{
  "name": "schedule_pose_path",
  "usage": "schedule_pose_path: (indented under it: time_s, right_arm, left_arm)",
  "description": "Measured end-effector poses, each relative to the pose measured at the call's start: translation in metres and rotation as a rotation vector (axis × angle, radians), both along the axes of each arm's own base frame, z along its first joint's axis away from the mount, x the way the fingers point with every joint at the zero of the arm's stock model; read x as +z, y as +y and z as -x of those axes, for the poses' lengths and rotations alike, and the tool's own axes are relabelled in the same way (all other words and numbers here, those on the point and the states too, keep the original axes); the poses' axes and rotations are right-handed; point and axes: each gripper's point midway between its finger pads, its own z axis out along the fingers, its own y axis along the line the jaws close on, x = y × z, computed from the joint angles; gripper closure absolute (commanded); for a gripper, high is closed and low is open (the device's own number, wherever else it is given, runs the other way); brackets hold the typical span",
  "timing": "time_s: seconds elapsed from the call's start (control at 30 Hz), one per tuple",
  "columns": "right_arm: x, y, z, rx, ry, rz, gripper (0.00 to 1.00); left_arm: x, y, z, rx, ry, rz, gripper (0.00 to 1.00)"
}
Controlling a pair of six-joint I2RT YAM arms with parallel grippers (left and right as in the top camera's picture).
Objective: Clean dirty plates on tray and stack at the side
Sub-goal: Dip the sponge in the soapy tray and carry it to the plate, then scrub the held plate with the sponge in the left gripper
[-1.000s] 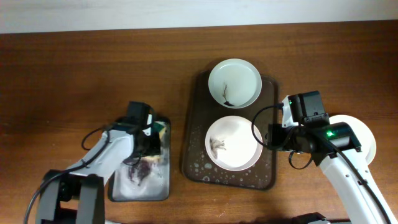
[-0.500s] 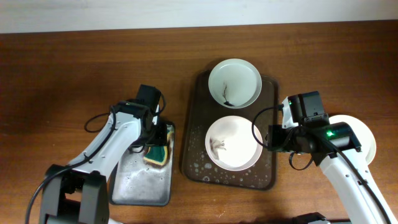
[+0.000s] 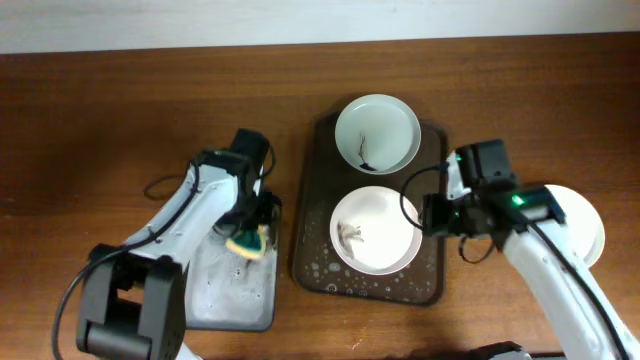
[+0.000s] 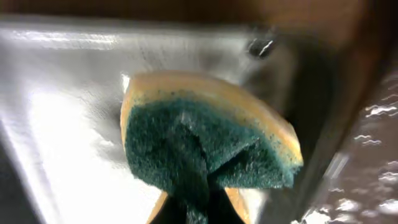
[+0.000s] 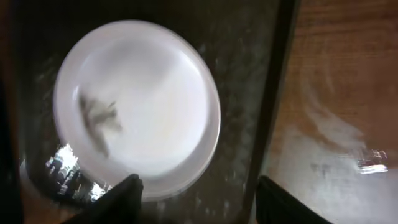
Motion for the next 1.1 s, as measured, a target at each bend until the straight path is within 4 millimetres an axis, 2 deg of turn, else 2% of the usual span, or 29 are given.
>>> schedule_pose_path:
  time_s: [0.03,0.07,0.1,0.13,0.17,0.23,0.3,0.37,0.4,0.5,0.67,0.73,0.8,0.83,0.93,1.03,1.1]
  right_arm:
    - [-0.02,0.001,-0.005,0.0,0.06,0.01,0.46]
    - [-0.031,0.001,-0.008,-0.002,0.086,0.014,0.5]
    - [-0.045,0.003,-0.015,0.0,0.108,0.019,0.62]
    - [-0.06,0.002,-0.017,-0.006,0.145,0.024,0.68]
    - [-0.075,0.0,-0.019,-0.015,0.18,0.029,0.76]
    - [-0.092,-0.006,-0.024,-0.037,0.21,0.027,0.76]
    - [-0.109,-0.01,-0.03,-0.02,0.233,-0.011,0.78]
    - [-0.118,-0.007,-0.028,0.011,0.256,-0.041,0.96]
    - [-0.119,-0.004,-0.029,0.035,0.251,-0.055,0.96]
    - [-0.117,0.001,-0.032,0.045,0.242,-0.089,0.96]
    - [-0.117,0.001,-0.032,0.043,0.243,-0.092,0.96]
    - [-0.117,0.002,-0.032,0.042,0.243,-0.093,0.96]
    - [-0.117,0.001,-0.031,0.043,0.244,-0.092,0.96]
    - [-0.117,0.001,-0.031,0.038,0.246,-0.092,0.96]
    - [-0.117,0.001,-0.03,0.038,0.251,-0.095,0.96]
    - [-0.117,0.009,-0.028,0.048,0.261,-0.124,0.96]
    - [-0.117,0.01,-0.027,0.032,0.269,-0.13,0.96]
  left_arm:
    - [0.028,-0.008,-0.02,-0.011,-0.061,0.024,1.0]
    - [0.04,-0.013,-0.028,-0.02,-0.093,0.043,1.0]
    - [0.047,-0.022,-0.033,-0.035,-0.111,0.079,1.0]
    - [0.053,-0.04,-0.037,-0.067,-0.137,0.13,1.0]
    - [0.056,-0.061,-0.035,-0.107,-0.146,0.181,1.0]
    - [0.058,-0.083,-0.031,-0.144,-0.15,0.23,1.0]
    - [0.062,-0.1,-0.035,-0.143,-0.183,0.27,1.0]
    - [0.065,-0.118,-0.038,-0.145,-0.21,0.312,1.0]
    - [0.064,-0.131,-0.037,-0.146,-0.214,0.335,1.0]
    - [0.047,-0.162,-0.031,-0.16,-0.166,0.395,1.0]
    - [0.001,-0.211,-0.024,-0.153,-0.086,0.462,1.0]
    - [-0.019,-0.24,-0.023,-0.18,-0.089,0.509,1.0]
    - [-0.04,-0.258,-0.011,-0.202,-0.051,0.523,1.0]
    - [-0.041,-0.266,-0.009,-0.215,-0.06,0.535,1.0]
    - [-0.046,-0.264,-0.008,-0.205,-0.067,0.479,1.0]
    - [-0.049,-0.24,-0.009,-0.182,-0.086,0.294,1.0]
    - [-0.05,-0.216,-0.014,-0.165,-0.117,0.163,1.0]
